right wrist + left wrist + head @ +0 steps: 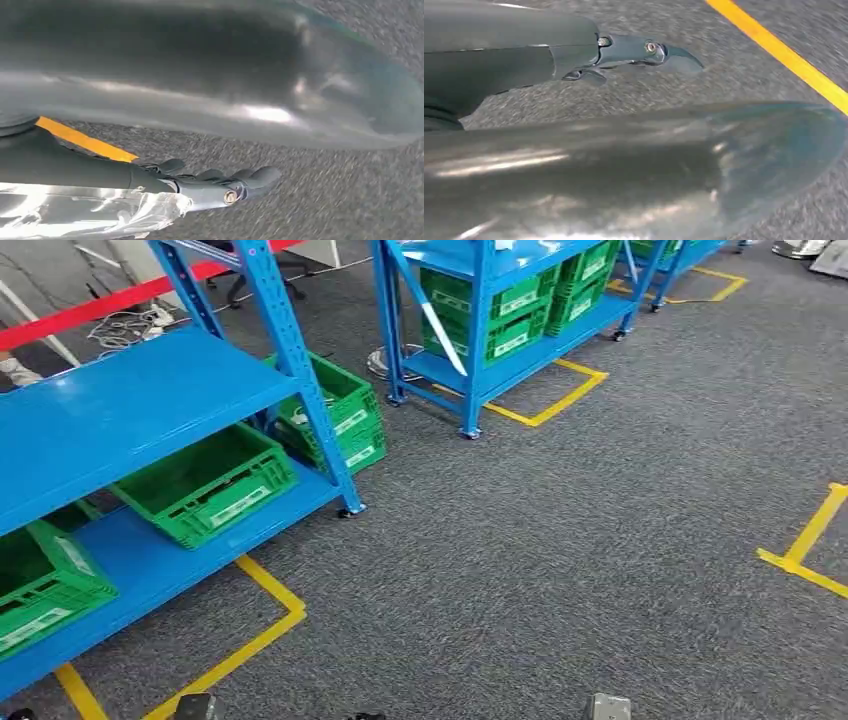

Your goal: Take the parts from the cabinet and place them on the table.

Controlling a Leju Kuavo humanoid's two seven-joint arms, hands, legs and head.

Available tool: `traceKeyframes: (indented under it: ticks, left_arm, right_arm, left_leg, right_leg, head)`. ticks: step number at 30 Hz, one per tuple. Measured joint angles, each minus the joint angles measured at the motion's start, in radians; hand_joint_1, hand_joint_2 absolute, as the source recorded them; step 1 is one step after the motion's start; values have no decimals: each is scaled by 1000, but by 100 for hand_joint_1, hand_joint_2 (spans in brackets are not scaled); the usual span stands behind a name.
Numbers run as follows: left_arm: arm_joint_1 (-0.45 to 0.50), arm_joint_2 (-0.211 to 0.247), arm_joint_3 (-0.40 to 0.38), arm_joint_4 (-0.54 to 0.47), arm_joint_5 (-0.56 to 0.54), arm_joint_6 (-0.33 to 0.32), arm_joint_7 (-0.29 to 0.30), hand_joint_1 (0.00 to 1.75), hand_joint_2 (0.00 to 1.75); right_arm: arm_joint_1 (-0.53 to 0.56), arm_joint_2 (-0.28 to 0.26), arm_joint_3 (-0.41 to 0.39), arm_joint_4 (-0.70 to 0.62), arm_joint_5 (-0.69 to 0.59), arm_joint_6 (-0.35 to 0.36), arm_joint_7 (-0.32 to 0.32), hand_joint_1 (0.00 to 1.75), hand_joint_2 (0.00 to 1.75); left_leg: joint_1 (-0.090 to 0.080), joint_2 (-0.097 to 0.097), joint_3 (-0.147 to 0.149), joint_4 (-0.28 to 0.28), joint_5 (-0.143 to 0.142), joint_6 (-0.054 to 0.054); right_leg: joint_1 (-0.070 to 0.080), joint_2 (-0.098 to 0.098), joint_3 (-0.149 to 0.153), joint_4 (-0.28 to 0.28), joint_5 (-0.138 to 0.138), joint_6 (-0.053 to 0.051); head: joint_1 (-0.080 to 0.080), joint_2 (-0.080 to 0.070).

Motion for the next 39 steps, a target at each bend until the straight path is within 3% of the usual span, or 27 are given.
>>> traceKeyframes:
  ticks: [2,3,4,5,8,10,12,13,14,15,17,18,19,21,23,25,26,28,29,30,32,33,34,35,36,38,39]
  left_arm:
    - [0,0,0,0,-3,0,0,0,0]
    - [-1,-1,0,0,-3,1,0,0,0]
    - [-7,-1,0,0,-3,1,0,0,0]
    - [-7,-2,0,0,-5,1,0,0,0]
    - [-1,-2,0,0,-6,2,0,0,0]
    - [-1,-1,0,0,-6,2,0,0,0]
    - [-5,-1,0,0,-6,2,0,0,0]
    - [-4,-1,1,0,-7,2,0,0,0]
    - [-3,-1,1,0,-9,2,0,0,0]
    - [-2,-1,1,0,-9,2,0,0,0]
    - [-3,-1,1,0,-10,3,0,0,0]
    - [-3,-2,1,0,-11,3,0,0,0]
    - [-6,-2,1,0,-12,3,0,0,0]
    - [-3,-2,1,0,-12,3,0,0,0]
    - [4,-1,1,0,-12,3,0,0,0]
    - [2,-1,1,0,-12,4,0,0,0]
    - [-2,-1,1,0,-12,4,0,0,0]
    - [-5,-1,0,0,-12,4,0,0,0]
    - [-4,-1,1,0,-12,4,0,0,0]
    - [-1,-1,1,0,-12,4,0,0,0]
    - [0,-1,1,0,-12,4,0,0,0]
    - [-1,-1,1,0,-12,4,0,0,0]
    - [-4,-2,1,0,-12,4,0,0,0]
    - [-11,-3,1,0,-12,4,0,0,0]
    - [-10,-3,1,0,-12,4,0,0,0]
    - [-4,-1,1,0,-12,4,0,0,0]
    - [-2,-2,1,0,-12,5,0,0,0]
  right_arm:
    - [-1,0,2,0,3,5,0,0,0]
    - [-1,-3,4,0,3,10,0,0,0]
    - [-1,-5,4,0,3,13,0,0,0]
    - [-2,-6,4,1,3,15,0,0,0]
    - [-8,-7,6,1,3,16,0,0,0]
    - [-11,-8,7,3,4,16,0,0,0]
    - [-8,-10,7,8,4,16,0,0,0]
    - [-7,-10,7,10,5,16,0,0,0]
    - [-7,-10,7,11,5,16,0,0,0]
    - [-8,-10,7,11,5,15,0,0,0]
    - [-10,-11,7,12,6,14,0,0,0]
    - [-11,-11,7,14,7,14,0,0,0]
    - [-11,-11,7,16,7,14,0,0,0]
    - [-13,-12,7,17,7,13,1,0,0]
    - [-14,-11,8,17,8,12,1,0,0]
    - [-14,-12,9,17,9,12,0,0,0]
    - [-11,-13,10,18,8,11,0,0,0]
    - [-8,-13,10,19,9,10,0,0,0]
    - [-9,-13,11,20,9,8,0,0,0]
    - [-9,-13,13,21,10,7,0,0,0]
    - [-12,-13,14,22,11,6,0,0,0]
    - [-12,-13,14,22,12,6,0,0,0]
    - [-12,-14,14,22,12,6,0,0,0]
    - [-11,-14,14,23,13,5,0,0,0]
    - [-11,-14,14,23,13,4,0,0,0]
    - [-15,-14,14,23,15,4,0,0,0]
    - [-17,-14,15,23,14,4,0,0,0]
  left_leg:
    - [1,33,93,-166,79,-2]
    - [-1,91,137,-238,95,-3]
    - [-6,88,142,-261,88,9]
    - [-5,74,139,-257,89,21]
    - [-4,41,138,-258,91,42]
    - [-1,23,136,-258,94,53]
    - [-2,-5,132,-258,96,60]
    - [-3,-19,132,-258,96,60]
    - [-3,-33,133,-258,96,60]
    - [-3,-49,134,-257,97,59]
    - [-1,-81,136,-257,99,56]
    - [0,-94,135,-257,100,52]
    - [-6,-105,130,-251,99,45]
    - [2,-125,121,-257,108,30]
    - [5,-147,114,-261,116,14]
    - [-3,-48,88,-205,68,10]
    - [-3,-24,54,-135,28,7]
    - [-2,-6,-20,21,-36,4]
    - [-2,-4,-30,45,-35,3]
    - [-2,-2,-17,26,-12,2]
    - [-2,16,60,-112,66,3]
    - [-3,56,110,-197,97,4]
    - [-7,108,138,-242,96,2]
    - [-8,91,135,-253,91,21]
    - [-9,82,131,-253,91,26]
    - [-11,56,129,-256,93,39]
    - [-5,43,131,-257,97,45]
  right_leg:
    - [-2,-24,6,1,-5,7]
    - [4,-34,10,2,-8,14]
    - [11,-44,6,12,-17,22]
    - [12,-54,3,9,-17,25]
    - [7,-83,20,7,-24,37]
    - [-1,20,-15,89,-82,48]
    - [-1,51,-98,264,-158,52]
    - [-1,56,-129,322,-174,52]
    - [-1,57,-140,335,-166,50]
    - [-1,59,-127,298,-131,47]
    - [-3,78,-53,133,-38,41]
    - [-9,130,-16,53,-8,40]
    - [-14,163,-4,20,-19,37]
    - [-8,145,0,24,-19,33]
    - [-11,123,-1,16,-9,18]
    - [-10,95,3,9,-4,7]
    - [-8,78,1,9,-4,4]
    - [-4,39,-1,9,-5,1]
    - [-4,23,-1,9,-6,0]
    - [-4,9,0,9,-6,1]
    - [-5,-17,3,9,-9,4]
    - [-4,-28,7,10,-11,8]
    - [6,-36,6,13,-16,15]
    - [10,-50,5,19,-21,21]
    - [11,-63,9,17,-21,24]
    - [9,-86,17,14,-23,32]
    - [4,-65,9,18,-33,42]
  head:
    - [0,0]
    - [-2,0]
    - [-9,0]
    - [-3,0]
    - [2,0]
    - [8,0]
    - [12,0]
    - [14,0]
    - [13,0]
    - [14,0]
    - [14,0]
    - [16,0]
    - [18,0]
    - [18,0]
    - [16,0]
    - [5,0]
    - [0,0]
    - [0,0]
    - [0,0]
    - [0,0]
    - [0,0]
    - [-1,0]
    - [-4,0]
    - [-6,0]
    - [4,0]
    - [2,0]
    - [4,0]
